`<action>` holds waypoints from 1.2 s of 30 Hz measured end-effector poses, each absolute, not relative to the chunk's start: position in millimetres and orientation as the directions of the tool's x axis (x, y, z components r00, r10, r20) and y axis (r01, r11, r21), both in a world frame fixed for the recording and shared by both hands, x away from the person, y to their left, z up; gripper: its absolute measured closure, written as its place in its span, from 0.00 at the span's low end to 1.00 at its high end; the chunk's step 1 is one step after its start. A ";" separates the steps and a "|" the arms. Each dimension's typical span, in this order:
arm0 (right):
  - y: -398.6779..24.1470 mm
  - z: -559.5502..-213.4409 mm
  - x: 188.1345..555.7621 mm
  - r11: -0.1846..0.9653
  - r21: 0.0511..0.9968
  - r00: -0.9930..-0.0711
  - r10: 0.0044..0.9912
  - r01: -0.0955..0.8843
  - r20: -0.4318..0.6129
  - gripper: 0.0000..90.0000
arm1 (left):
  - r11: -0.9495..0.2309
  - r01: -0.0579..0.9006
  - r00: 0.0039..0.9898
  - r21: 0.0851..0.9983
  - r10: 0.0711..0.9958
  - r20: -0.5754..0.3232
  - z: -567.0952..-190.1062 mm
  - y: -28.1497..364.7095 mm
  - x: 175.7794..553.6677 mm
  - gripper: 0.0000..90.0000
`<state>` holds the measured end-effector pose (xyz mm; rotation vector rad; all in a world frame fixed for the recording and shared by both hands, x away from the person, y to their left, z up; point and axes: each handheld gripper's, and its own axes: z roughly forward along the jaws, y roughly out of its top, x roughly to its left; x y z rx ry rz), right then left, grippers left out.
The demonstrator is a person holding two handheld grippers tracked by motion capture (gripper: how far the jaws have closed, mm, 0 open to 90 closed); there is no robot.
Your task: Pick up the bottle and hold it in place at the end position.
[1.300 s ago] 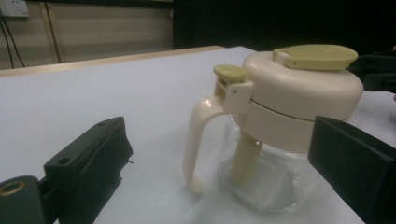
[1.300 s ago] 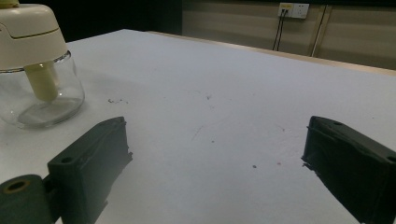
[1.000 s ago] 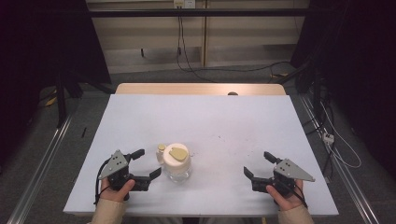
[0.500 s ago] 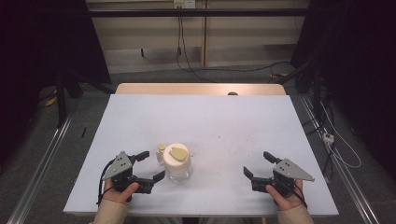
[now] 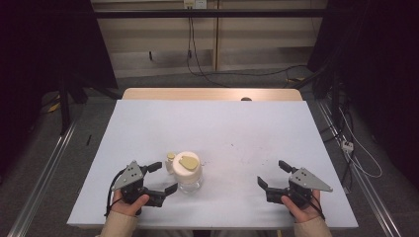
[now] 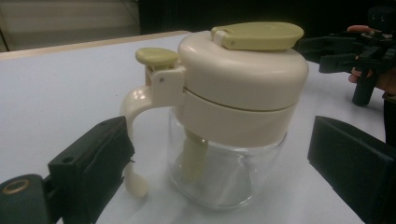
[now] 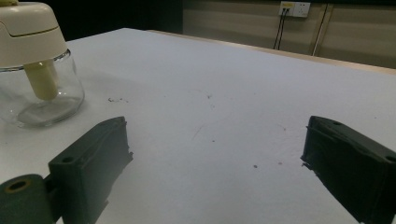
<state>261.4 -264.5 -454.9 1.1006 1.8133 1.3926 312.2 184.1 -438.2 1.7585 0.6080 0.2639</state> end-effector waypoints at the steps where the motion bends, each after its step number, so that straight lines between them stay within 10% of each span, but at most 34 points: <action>1: -264.5 -455.0 261.5 0.108 0.961 -0.480 0.877 0.255 0.029 0.07 | -0.167 0.261 0.837 0.951 0.529 -0.137 -438.3 183.4 312.0 0.06; 36: -264.7 -454.8 261.9 0.101 0.962 -0.475 0.880 0.252 0.032 0.07 | -0.204 0.282 0.837 0.937 0.531 -0.136 -444.6 164.8 314.2 0.05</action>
